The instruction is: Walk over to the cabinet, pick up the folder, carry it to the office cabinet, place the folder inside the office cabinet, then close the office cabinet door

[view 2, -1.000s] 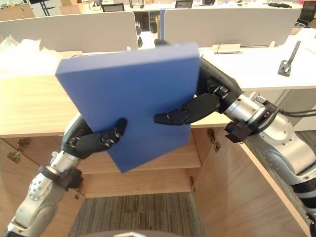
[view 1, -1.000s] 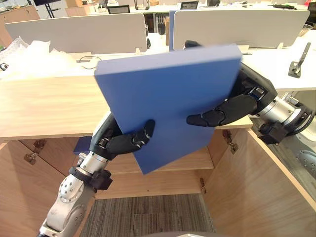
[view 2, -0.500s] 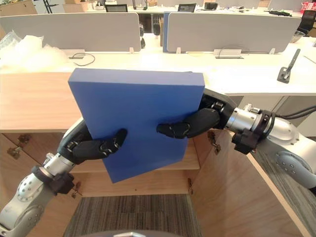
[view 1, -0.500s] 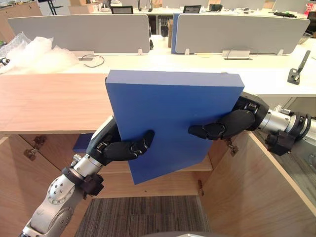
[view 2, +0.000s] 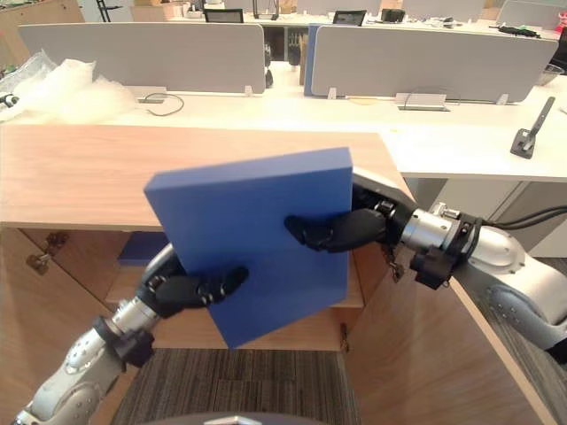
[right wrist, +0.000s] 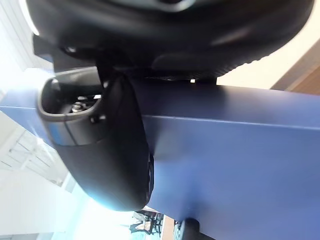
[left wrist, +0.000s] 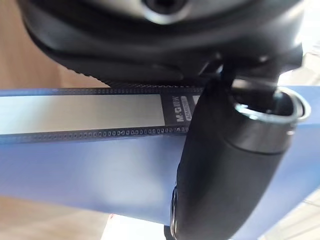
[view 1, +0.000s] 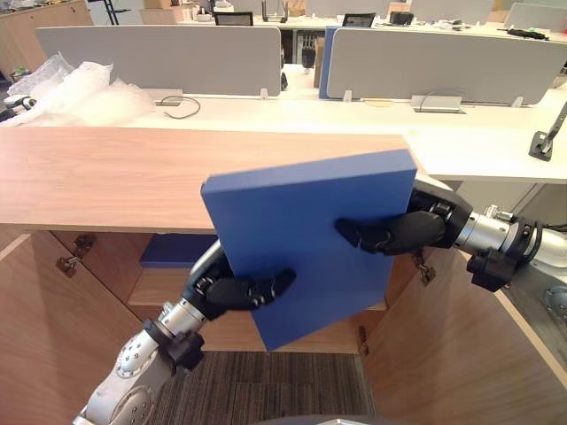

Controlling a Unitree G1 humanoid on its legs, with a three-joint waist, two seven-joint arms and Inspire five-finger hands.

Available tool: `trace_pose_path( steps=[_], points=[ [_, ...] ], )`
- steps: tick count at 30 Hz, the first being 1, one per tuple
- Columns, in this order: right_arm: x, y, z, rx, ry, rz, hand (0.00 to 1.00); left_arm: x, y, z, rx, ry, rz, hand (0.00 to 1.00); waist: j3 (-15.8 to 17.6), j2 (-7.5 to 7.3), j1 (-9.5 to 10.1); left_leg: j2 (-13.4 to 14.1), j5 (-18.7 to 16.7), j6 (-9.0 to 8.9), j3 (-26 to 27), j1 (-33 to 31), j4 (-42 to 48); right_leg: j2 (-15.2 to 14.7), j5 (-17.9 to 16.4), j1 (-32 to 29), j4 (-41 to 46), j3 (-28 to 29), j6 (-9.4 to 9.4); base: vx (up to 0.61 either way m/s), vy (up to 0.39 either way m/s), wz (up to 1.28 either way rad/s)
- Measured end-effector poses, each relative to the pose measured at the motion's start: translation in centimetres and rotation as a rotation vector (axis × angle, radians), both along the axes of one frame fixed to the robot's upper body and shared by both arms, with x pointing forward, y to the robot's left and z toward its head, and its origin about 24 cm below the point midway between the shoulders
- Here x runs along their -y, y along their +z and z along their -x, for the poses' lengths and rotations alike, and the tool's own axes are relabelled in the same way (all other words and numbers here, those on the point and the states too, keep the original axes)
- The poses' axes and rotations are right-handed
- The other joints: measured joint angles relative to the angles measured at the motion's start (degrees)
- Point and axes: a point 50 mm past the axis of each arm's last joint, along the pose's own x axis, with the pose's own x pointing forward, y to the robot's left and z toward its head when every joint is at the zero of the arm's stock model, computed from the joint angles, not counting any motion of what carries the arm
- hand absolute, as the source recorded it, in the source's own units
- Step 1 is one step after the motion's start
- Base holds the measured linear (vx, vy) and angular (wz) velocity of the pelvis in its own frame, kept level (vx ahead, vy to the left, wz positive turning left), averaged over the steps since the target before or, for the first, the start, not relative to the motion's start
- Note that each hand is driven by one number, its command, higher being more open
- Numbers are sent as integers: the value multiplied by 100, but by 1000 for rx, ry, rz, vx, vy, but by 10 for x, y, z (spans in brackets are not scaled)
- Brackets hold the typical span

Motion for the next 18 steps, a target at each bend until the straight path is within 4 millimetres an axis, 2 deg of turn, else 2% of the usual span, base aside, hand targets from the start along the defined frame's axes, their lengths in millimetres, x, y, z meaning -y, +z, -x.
trace_pose_path(
  steps=[1, 3, 5, 6, 8, 10, 11, 14, 16, 18],
  points=[
    [-3, -2, 0, 18, 6, 8, 0, 0, -9, 3, -47, -17, -6, 100, -5, 4, -19, 1, 0, 0, 6, 3, 0, 1, 0, -4, 8, 5, 0, -34, 4, -4],
    [-18, -9, 1, 71, 41, -26, 0, -5, -47, 17, -230, -48, -52, 100, -14, 7, -118, 4, 3, -2, 16, 9, 0, 5, 0, -15, 18, 24, 0, -36, 2, -5],
    [-27, -13, 2, 97, 54, -59, 0, -13, -72, 26, -319, -22, -106, 100, -16, 11, -137, 8, 8, -5, 40, 8, 0, 9, 0, -39, 36, 59, 0, -37, -1, -8],
    [-35, -13, 3, 119, 57, -108, 0, -18, -89, 32, -385, -14, -181, 100, -25, 16, -137, 12, 11, -8, 64, 7, 0, 13, 0, -58, 53, 79, 0, -40, 0, -9],
    [-46, -11, 5, 142, 82, -192, 0, -24, -113, 43, -458, -29, -330, 100, -30, 22, -138, 16, 13, -9, 97, 7, 0, 18, 0, -73, 63, 105, -1, -39, 0, -7],
    [-62, -5, 10, 179, 144, -280, 0, -25, -146, 66, -585, -52, -483, 100, -38, 18, -137, 9, 17, -4, 98, 8, 0, 9, 0, -75, 67, 106, -1, -20, 0, -1],
    [-63, -5, 10, 185, 150, -282, 0, -24, -149, 68, -593, -52, -498, 100, -41, 14, -136, 7, 17, -4, 98, 7, 0, 8, 0, -76, 67, 106, -1, -33, 6, 1],
    [-80, -9, 16, 219, 204, -277, 0, -17, -175, 82, -687, 38, -563, 100, -93, -47, -65, 8, 22, 5, 93, -9, 0, 1, 1, -82, 57, 103, -3, -40, 4, 2],
    [-98, -24, 21, 251, 226, -220, 0, -19, -191, 85, -786, 246, -579, 100, -135, -110, -20, 21, 38, 7, 83, -31, -1, 16, 18, -89, 30, 96, -29, -42, -7, 2],
    [-109, -42, 23, 250, 237, -159, 0, -27, -197, 86, -832, 371, -600, 100, -140, -118, 17, 31, 52, 6, 65, -26, 0, 26, 24, -73, 24, 82, -39, -38, -13, 3]
  ],
)
